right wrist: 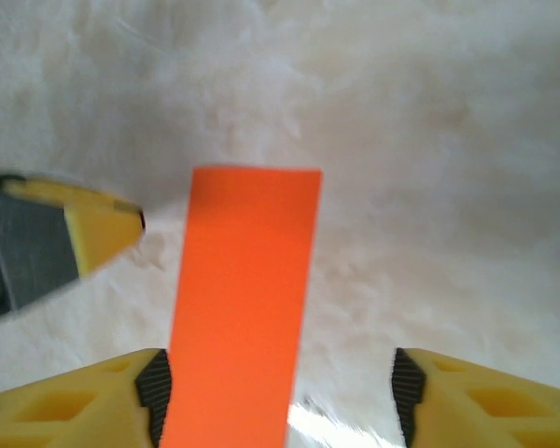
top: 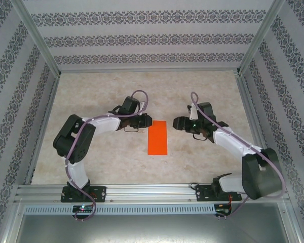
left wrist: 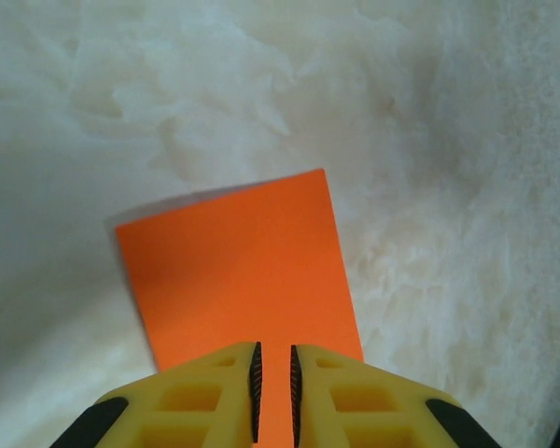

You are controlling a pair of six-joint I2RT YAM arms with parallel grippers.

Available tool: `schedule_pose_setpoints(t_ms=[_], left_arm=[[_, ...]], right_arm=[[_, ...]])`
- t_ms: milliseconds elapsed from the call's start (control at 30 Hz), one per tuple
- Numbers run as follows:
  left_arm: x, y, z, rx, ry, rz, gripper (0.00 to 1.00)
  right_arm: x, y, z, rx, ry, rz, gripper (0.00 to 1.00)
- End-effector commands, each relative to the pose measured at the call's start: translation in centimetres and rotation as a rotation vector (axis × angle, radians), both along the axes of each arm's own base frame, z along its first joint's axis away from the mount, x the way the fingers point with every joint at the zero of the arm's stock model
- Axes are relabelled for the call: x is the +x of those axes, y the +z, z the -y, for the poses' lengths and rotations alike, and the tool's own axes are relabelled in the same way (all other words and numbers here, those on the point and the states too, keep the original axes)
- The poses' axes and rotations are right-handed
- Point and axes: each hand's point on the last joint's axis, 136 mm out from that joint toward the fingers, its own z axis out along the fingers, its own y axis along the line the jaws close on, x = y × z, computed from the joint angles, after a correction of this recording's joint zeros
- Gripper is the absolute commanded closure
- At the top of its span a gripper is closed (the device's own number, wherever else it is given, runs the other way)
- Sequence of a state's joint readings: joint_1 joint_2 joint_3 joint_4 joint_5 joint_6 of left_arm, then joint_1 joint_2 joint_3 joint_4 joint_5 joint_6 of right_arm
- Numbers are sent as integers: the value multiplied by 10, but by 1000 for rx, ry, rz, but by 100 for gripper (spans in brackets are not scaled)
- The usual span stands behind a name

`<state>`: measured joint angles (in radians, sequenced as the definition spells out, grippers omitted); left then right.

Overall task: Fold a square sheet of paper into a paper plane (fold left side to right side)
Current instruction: Fold the triangle a second time at the center of the table.

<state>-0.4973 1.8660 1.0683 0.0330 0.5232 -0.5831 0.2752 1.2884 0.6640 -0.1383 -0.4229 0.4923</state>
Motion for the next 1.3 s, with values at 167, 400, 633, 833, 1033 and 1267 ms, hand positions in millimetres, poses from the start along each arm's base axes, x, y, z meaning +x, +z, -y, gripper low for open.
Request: schedule_pose_setpoints(t_ms=[167, 400, 633, 833, 1033, 1267], left_arm=[[16, -21, 6, 45, -22, -33, 83], [9, -40, -2, 102, -24, -60, 84], [3, -53, -8, 124, -17, -75, 84], [-1, -59, -11, 158, -18, -83, 84], [-4, -62, -10, 169, -23, -85, 85], [-5, -62, -8, 172, -28, -82, 85]], right_arm=[[-38, -13, 20, -6, -45, -48, 10], [-54, -16, 8, 66, -13, -183, 18], [-61, -17, -20, 144, 58, -287, 38], [-62, -24, -38, 126, 92, -324, 40], [-65, -33, -55, 137, 90, -410, 47], [-73, -46, -65, 140, 99, -477, 52]])
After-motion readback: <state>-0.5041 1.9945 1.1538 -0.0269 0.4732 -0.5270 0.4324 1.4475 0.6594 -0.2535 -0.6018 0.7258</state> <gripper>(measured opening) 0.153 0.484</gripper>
